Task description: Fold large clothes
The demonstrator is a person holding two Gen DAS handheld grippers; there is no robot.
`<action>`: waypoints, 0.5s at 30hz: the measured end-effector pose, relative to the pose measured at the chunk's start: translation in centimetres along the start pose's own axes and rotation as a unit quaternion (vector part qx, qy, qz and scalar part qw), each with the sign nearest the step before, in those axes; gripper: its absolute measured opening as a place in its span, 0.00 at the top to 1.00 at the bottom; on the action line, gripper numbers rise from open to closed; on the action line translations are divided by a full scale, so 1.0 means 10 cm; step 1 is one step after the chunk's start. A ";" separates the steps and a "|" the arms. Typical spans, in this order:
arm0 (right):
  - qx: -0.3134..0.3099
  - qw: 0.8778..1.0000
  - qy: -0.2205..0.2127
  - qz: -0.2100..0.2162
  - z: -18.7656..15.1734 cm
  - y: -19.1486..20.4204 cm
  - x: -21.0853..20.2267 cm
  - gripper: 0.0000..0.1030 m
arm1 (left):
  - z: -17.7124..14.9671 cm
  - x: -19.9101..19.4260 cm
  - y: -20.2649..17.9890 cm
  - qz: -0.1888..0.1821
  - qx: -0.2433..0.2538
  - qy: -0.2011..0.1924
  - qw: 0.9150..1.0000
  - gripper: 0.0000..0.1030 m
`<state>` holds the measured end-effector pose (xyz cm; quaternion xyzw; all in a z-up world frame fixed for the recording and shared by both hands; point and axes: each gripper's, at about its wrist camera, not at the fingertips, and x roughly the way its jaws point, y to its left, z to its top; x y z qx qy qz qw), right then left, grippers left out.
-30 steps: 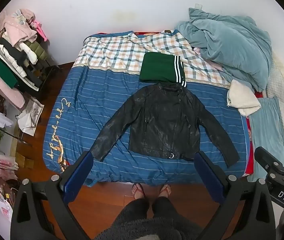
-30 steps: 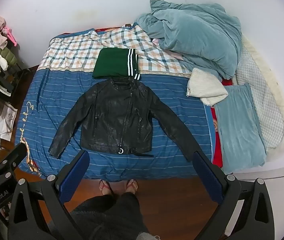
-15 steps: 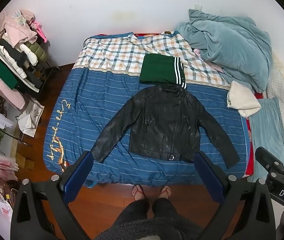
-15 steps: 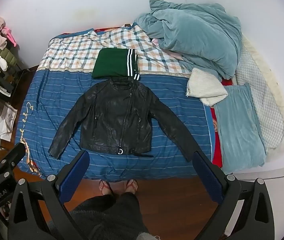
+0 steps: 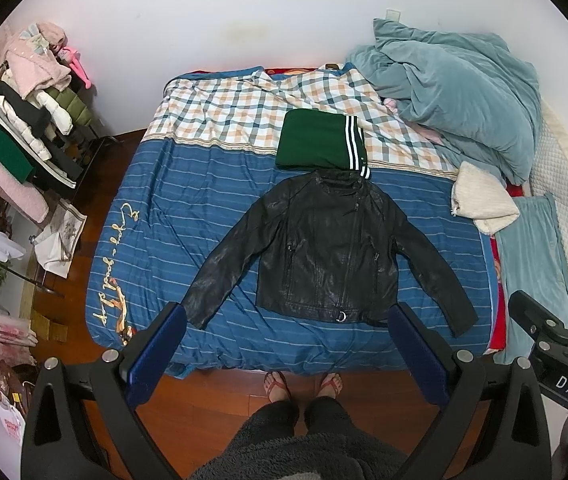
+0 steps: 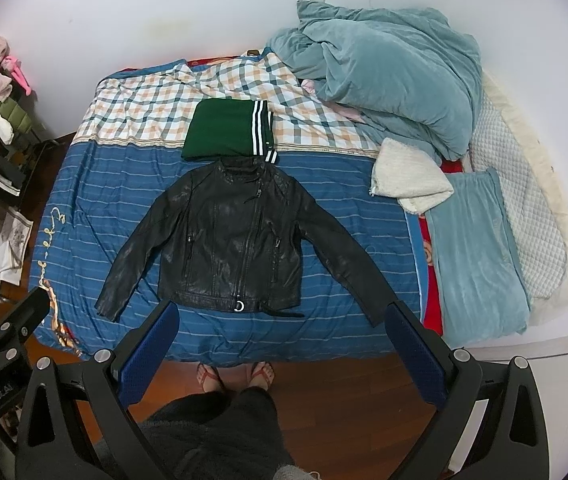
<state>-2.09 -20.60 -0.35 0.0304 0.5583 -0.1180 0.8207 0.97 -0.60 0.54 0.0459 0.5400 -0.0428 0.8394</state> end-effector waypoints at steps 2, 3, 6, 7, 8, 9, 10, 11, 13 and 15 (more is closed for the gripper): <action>0.000 1.000 0.000 -0.001 0.00 0.00 0.00 0.00 | -0.01 0.00 0.00 0.000 0.000 0.000 1.000 0.00; 0.000 1.000 0.000 -0.001 0.00 0.00 0.00 0.00 | 0.00 0.00 0.00 0.000 0.000 0.000 1.000 0.00; 0.000 1.000 0.000 0.000 0.00 -0.01 0.00 0.00 | 0.00 0.00 0.00 0.000 -0.001 0.001 1.000 0.00; -0.001 1.000 0.000 0.000 0.00 0.00 0.01 0.00 | -0.02 0.00 0.00 -0.001 -0.001 0.001 1.000 0.00; -0.001 1.000 0.000 0.000 0.00 -0.01 0.00 0.00 | -0.01 0.00 -0.01 0.000 0.000 0.001 1.000 0.00; 0.001 1.000 0.001 0.000 0.01 -0.01 0.01 0.00 | -0.01 0.00 -0.01 0.000 0.000 0.002 1.000 0.00; 0.001 1.000 0.001 0.000 0.01 0.00 0.00 0.00 | -0.02 0.01 -0.01 -0.001 -0.001 0.001 1.000 0.00; 0.001 1.000 0.001 0.001 0.01 -0.01 0.00 0.00 | -0.02 0.01 -0.01 -0.001 0.000 0.001 1.000 0.00; 0.001 1.000 0.001 0.001 0.02 0.00 -0.01 0.00 | -0.02 0.01 -0.01 -0.001 0.000 0.001 1.000 0.00; 0.000 1.000 0.001 0.001 0.02 0.00 -0.01 0.00 | -0.02 0.01 -0.01 -0.001 -0.001 0.001 1.000 0.00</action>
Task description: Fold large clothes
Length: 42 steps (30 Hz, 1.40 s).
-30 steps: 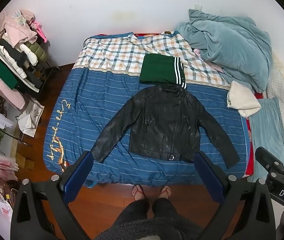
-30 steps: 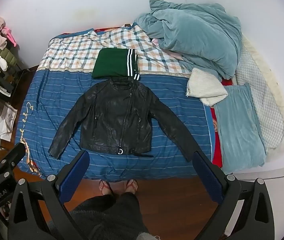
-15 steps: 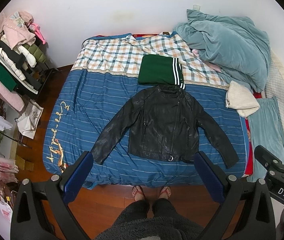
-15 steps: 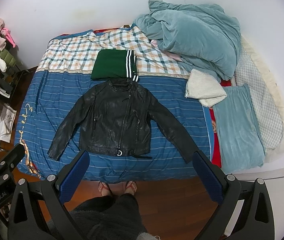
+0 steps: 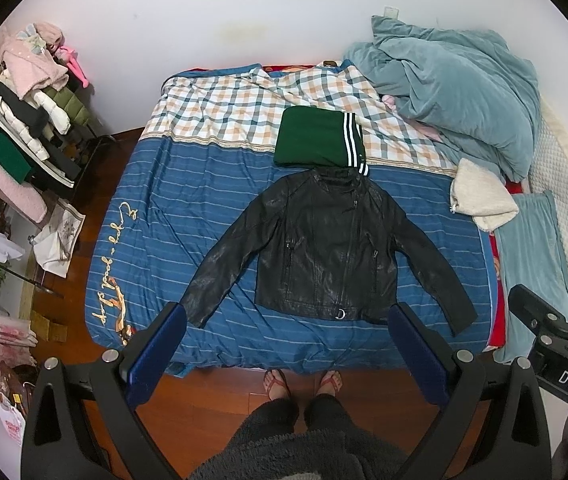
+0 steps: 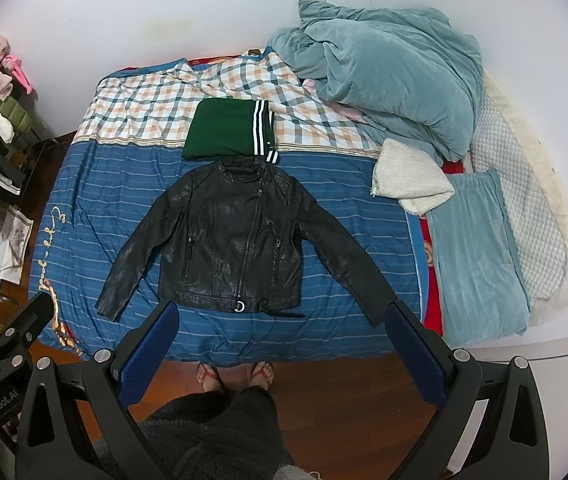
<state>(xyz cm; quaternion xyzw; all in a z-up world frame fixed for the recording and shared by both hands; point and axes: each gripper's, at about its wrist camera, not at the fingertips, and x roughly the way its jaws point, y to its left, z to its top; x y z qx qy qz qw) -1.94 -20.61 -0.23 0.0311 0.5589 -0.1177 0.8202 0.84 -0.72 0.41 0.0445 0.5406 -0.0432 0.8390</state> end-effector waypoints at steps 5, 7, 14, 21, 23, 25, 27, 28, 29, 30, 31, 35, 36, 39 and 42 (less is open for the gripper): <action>0.000 1.000 0.000 0.000 0.01 0.00 -0.01 0.00 | 0.00 0.00 -0.01 0.000 0.002 0.000 1.000 0.00; 0.001 1.000 0.000 0.000 0.02 0.00 -0.01 0.00 | 0.01 0.00 -0.01 0.000 0.001 -0.001 1.000 0.00; 0.001 1.000 0.000 0.000 0.03 -0.01 -0.01 0.00 | 0.00 0.02 -0.04 -0.001 0.003 -0.002 1.000 0.00; 0.000 1.000 -0.001 -0.001 0.05 -0.01 -0.02 0.00 | 0.00 0.01 -0.09 -0.004 0.004 -0.003 1.000 0.00; 0.001 1.000 -0.001 -0.001 0.05 -0.01 -0.03 0.00 | 0.00 0.00 -0.10 -0.004 0.005 -0.004 1.000 0.00; 0.000 1.000 -0.001 -0.001 0.05 -0.01 -0.03 0.00 | 0.00 0.00 -0.10 -0.004 0.005 -0.004 1.000 0.00; 0.001 1.000 -0.001 0.000 0.05 -0.01 -0.03 0.00 | 0.01 0.00 -0.11 -0.004 0.005 -0.004 1.000 0.00; 0.001 1.000 0.000 -0.001 0.06 -0.01 -0.03 0.00 | 0.01 0.00 -0.10 -0.004 0.004 -0.003 1.000 0.00; 0.001 1.000 0.000 -0.002 0.06 -0.01 -0.03 0.00 | 0.01 0.00 -0.11 -0.004 0.005 -0.004 1.000 0.00; 0.001 1.000 0.000 -0.001 0.05 -0.01 -0.03 0.00 | 0.01 0.00 -0.11 -0.004 0.005 -0.004 1.000 0.00; 0.001 1.000 0.000 0.000 0.05 -0.01 -0.03 0.00 | 0.01 0.00 -0.11 -0.004 0.004 -0.004 1.000 0.00; 0.001 1.000 0.000 -0.001 0.06 -0.01 -0.03 0.00 | 0.04 -0.01 -0.11 -0.005 0.005 -0.005 1.000 0.00; 0.000 1.000 0.000 -0.001 0.06 -0.01 -0.03 0.00 | 0.04 -0.02 -0.11 -0.005 0.005 -0.006 1.000 0.00; 0.001 1.000 0.000 -0.001 0.06 -0.01 -0.03 0.00 | 0.06 -0.03 -0.10 -0.007 0.005 -0.007 1.000 0.00; 0.001 1.000 0.000 -0.001 0.06 -0.01 -0.03 0.00 | 0.06 -0.04 -0.05 -0.010 0.006 -0.007 1.000 0.00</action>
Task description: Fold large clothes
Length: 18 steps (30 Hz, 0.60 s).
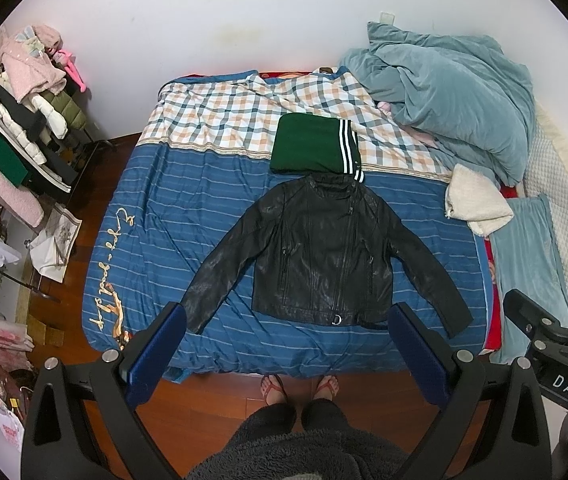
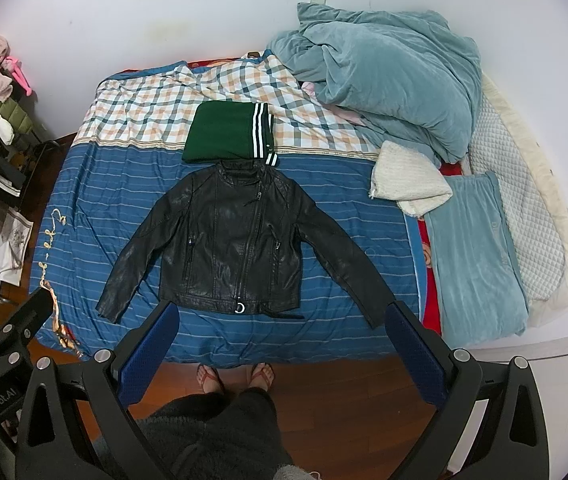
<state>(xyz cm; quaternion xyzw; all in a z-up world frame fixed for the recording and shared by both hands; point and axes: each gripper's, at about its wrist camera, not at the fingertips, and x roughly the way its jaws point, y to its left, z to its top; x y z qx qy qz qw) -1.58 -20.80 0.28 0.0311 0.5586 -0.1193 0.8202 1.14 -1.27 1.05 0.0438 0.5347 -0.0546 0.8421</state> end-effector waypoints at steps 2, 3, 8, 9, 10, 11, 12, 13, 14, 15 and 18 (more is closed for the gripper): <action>0.001 1.000 0.001 0.001 0.00 0.00 0.00 0.00 | 0.01 0.00 0.02 -0.001 0.002 -0.001 1.000 0.00; 0.001 1.000 0.000 0.000 0.00 0.00 0.00 0.00 | 0.02 0.00 0.02 -0.002 0.003 -0.001 1.000 0.00; 0.022 1.000 -0.003 -0.004 0.06 -0.04 0.00 0.00 | 0.07 0.07 0.06 0.005 0.012 -0.016 1.000 0.00; 0.026 1.000 -0.006 -0.006 0.07 -0.03 0.01 0.00 | 0.12 0.11 0.06 0.021 0.019 -0.030 0.999 0.00; 0.036 0.999 -0.012 -0.006 0.07 -0.05 0.05 0.00 | 0.15 0.15 0.07 0.031 0.024 -0.038 0.999 0.00; 0.045 0.999 -0.017 -0.003 0.07 -0.07 0.10 0.00 | 0.19 0.20 0.09 0.039 0.027 -0.048 0.998 0.00; 0.058 0.998 -0.018 0.001 0.07 -0.11 0.17 0.00 | 0.25 0.28 0.10 0.048 0.029 -0.059 0.997 0.00; 0.072 0.997 -0.020 0.007 0.07 -0.15 0.26 0.00 | 0.28 0.34 0.11 0.052 0.031 -0.065 0.996 0.00; 0.089 0.996 -0.022 0.014 0.06 -0.22 0.38 0.00 | 0.34 0.45 0.12 0.052 0.034 -0.076 0.995 0.00; 0.108 0.994 -0.019 0.013 0.05 -0.29 0.52 0.00 | 0.36 0.54 0.13 0.055 0.037 -0.082 0.994 0.00; 0.181 0.983 -0.015 0.000 -0.03 -0.64 1.06 0.00 | 0.47 0.99 0.04 0.075 0.056 -0.093 0.991 0.00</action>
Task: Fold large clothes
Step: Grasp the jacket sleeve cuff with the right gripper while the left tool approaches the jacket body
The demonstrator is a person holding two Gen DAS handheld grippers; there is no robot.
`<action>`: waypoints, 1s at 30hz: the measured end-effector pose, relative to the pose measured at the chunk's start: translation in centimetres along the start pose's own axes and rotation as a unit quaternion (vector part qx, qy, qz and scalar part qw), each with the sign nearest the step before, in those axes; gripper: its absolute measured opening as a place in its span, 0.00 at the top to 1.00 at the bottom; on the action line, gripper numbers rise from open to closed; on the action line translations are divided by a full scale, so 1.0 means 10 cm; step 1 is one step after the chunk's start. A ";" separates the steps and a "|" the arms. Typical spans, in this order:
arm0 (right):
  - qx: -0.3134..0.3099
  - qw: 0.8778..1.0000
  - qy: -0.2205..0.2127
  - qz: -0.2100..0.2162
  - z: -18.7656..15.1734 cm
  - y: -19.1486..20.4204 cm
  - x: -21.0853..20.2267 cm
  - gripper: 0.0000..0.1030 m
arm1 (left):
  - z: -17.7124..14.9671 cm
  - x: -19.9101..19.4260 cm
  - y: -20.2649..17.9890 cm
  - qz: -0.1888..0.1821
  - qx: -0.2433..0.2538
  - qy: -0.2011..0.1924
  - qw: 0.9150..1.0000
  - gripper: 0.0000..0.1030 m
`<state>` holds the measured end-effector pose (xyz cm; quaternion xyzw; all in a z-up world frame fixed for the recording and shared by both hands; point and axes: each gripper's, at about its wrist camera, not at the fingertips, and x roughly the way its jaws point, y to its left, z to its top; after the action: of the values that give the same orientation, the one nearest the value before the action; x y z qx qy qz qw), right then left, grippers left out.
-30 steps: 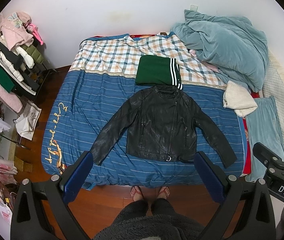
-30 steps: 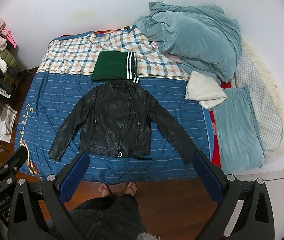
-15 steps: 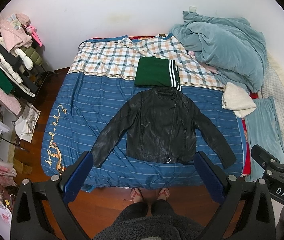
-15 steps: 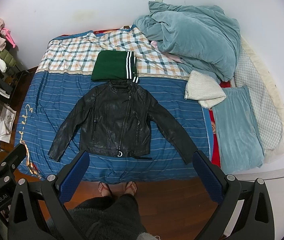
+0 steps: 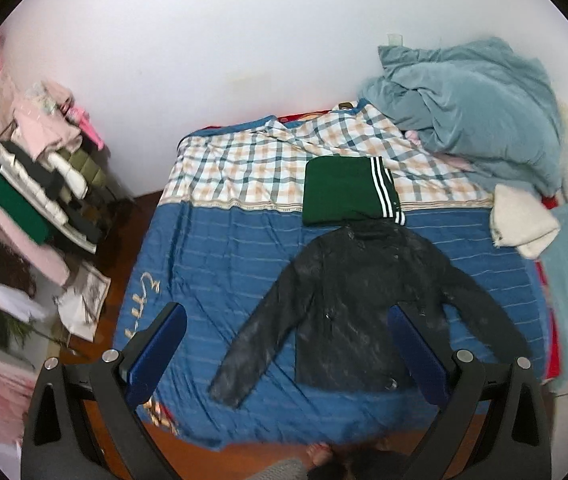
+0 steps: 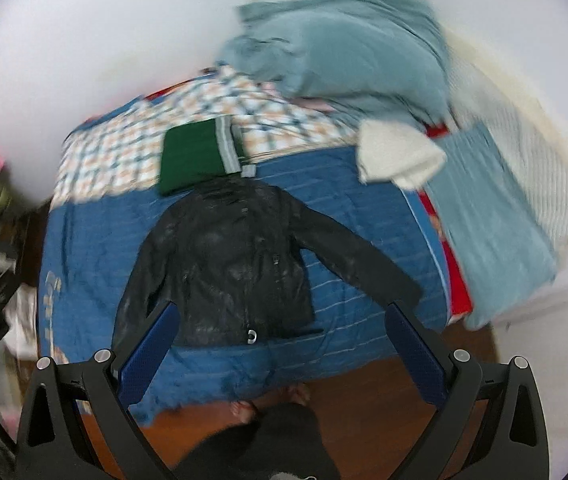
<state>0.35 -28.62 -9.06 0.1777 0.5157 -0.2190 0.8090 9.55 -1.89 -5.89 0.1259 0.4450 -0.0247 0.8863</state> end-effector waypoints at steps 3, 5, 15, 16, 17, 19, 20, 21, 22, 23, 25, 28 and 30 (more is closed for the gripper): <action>0.078 0.996 0.022 -0.025 0.03 -0.49 0.73 0.03 | -0.04 0.49 -0.23 0.022 0.019 0.009 1.000 0.00; 0.129 0.990 0.048 -0.033 -0.01 -0.86 1.26 0.17 | -0.05 0.80 -0.37 0.024 0.022 0.020 0.999 0.00; 0.384 0.911 0.147 0.031 -0.83 -2.53 3.61 0.20 | -0.23 2.32 -1.33 0.049 0.020 0.109 0.993 0.00; 0.416 0.896 0.151 0.034 -0.97 -2.69 3.80 0.20 | -0.28 2.51 -1.44 0.050 0.030 0.123 0.991 0.00; 0.443 0.883 0.151 0.038 -1.09 -2.83 3.99 0.20 | -0.33 2.64 -1.51 0.053 0.039 0.133 0.989 0.00; 0.484 0.860 0.155 0.048 -1.26 -3.04 4.33 0.20 | -0.47 2.99 -1.71 0.064 0.061 0.158 0.984 0.00; 0.506 0.847 0.154 0.057 -1.35 -3.12 4.47 0.20 | -0.52 3.13 -1.78 0.065 0.064 0.166 0.982 0.00; 0.533 0.831 0.146 0.067 -1.44 -3.22 4.62 0.20 | -0.56 3.27 -1.84 0.067 0.066 0.174 0.980 0.00; 0.552 0.819 0.139 0.071 -1.50 -3.29 4.75 0.20 | -0.60 3.38 -1.90 0.069 0.067 0.180 0.979 0.00; 0.569 0.809 0.129 0.077 -1.55 -3.36 4.88 0.20 | -0.65 3.52 -1.96 0.070 0.067 0.188 0.977 0.00; 0.594 0.792 0.112 0.084 -1.58 -3.46 5.08 0.20 | -0.73 3.77 -2.10 0.073 0.070 0.194 0.976 0.00; 0.637 0.765 0.073 0.062 -1.62 -3.56 5.19 0.42 | -0.84 4.09 -2.29 0.074 0.080 0.199 0.974 0.00; 0.633 0.772 0.032 0.049 -1.48 -3.59 5.08 0.69 | -0.95 4.29 -2.37 0.074 0.086 0.208 0.971 0.00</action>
<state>-11.25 -59.92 -63.64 0.6820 0.2762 -0.4499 0.5061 24.26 -19.58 -50.21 0.2370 0.6054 0.0293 0.7593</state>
